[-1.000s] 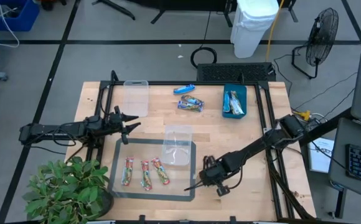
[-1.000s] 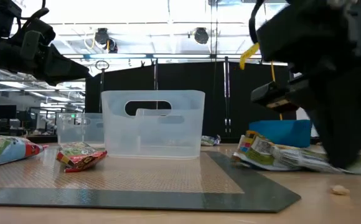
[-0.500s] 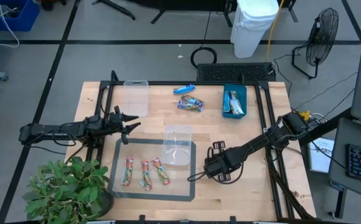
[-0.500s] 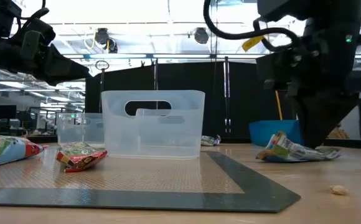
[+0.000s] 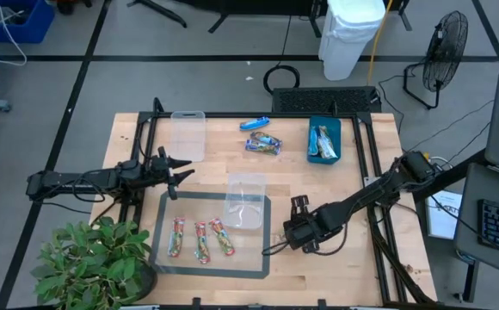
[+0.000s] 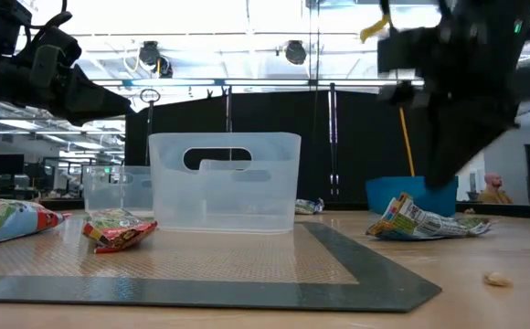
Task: Pick and place Granola Bars by type
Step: Put the yellow granola bar into the blue bin
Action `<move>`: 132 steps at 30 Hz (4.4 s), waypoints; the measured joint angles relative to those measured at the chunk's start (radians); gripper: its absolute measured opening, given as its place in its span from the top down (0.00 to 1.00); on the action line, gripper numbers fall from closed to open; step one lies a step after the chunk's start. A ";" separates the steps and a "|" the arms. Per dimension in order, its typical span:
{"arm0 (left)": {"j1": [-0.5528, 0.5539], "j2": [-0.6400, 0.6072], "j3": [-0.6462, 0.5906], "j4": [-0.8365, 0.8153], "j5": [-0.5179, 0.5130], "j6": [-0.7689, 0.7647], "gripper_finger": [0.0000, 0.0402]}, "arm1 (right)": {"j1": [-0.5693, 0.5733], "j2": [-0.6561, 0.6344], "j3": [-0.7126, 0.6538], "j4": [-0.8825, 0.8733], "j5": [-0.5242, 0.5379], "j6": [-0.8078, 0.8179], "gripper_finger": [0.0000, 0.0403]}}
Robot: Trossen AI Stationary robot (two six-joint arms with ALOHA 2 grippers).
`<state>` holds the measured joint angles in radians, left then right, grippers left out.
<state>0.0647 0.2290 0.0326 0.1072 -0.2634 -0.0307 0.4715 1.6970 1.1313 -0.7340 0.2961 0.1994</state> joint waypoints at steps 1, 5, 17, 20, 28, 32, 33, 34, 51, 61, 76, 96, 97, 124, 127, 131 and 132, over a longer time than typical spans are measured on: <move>0.000 0.000 0.000 0.001 0.000 0.000 0.61 | 0.008 -0.012 0.000 0.021 -0.005 -0.010 1.00; 0.000 0.000 0.000 0.000 0.000 0.000 0.61 | 0.040 -0.023 0.000 0.138 -0.010 -0.046 0.99; 0.000 0.000 0.000 0.001 0.000 0.000 0.61 | 0.069 0.035 -0.073 0.350 -0.003 -0.177 0.60; 0.000 0.000 0.000 0.001 0.000 0.000 0.61 | 0.069 0.036 -0.102 0.451 -0.002 -0.210 0.55; 0.000 0.000 0.000 0.001 0.000 0.000 0.61 | 0.047 0.036 -0.159 0.495 0.044 -0.218 0.58; 0.000 0.000 0.000 0.001 0.000 0.000 0.61 | 0.030 0.036 -0.193 0.532 0.040 -0.197 0.60; 0.000 0.000 0.000 0.001 0.000 0.000 0.61 | 0.027 0.036 -0.198 0.537 0.035 -0.189 0.60; 0.000 0.000 0.000 0.001 0.000 0.000 0.61 | 0.024 0.036 -0.199 0.537 0.018 -0.187 0.59; 0.000 0.000 0.000 0.001 0.000 0.000 0.61 | 0.020 0.036 -0.199 0.616 -0.017 -0.178 0.61; 0.000 0.000 0.000 0.001 0.000 0.000 0.61 | 0.012 0.036 -0.248 0.637 -0.014 -0.158 0.63; 0.000 0.000 0.000 0.001 0.000 0.000 0.61 | 0.012 0.036 -0.269 0.723 -0.014 -0.183 0.68; 0.000 0.000 0.000 0.001 0.000 0.000 0.61 | 0.012 0.036 -0.269 0.748 -0.017 -0.193 0.89; 0.000 0.000 0.000 0.001 0.000 0.000 0.61 | 0.012 0.036 -0.269 0.746 -0.017 -0.201 0.92; 0.000 0.000 0.000 0.000 0.000 0.000 0.61 | -0.111 -0.496 -0.462 0.740 -0.013 -0.317 1.00; 0.000 0.000 0.000 0.000 0.000 0.000 0.61 | -0.152 -0.608 -0.540 0.840 -0.044 -0.321 1.00; 0.000 0.000 0.000 0.000 0.000 0.000 0.61 | -0.210 -0.729 -0.623 0.910 -0.089 -0.321 1.00; 0.000 0.000 0.000 0.000 0.000 0.000 0.61 | -0.225 -0.752 -0.636 0.911 -0.089 -0.321 1.00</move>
<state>0.0647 0.2291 0.0326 0.1075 -0.2630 -0.0307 0.2462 0.9451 0.4953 0.1772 0.2073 -0.1215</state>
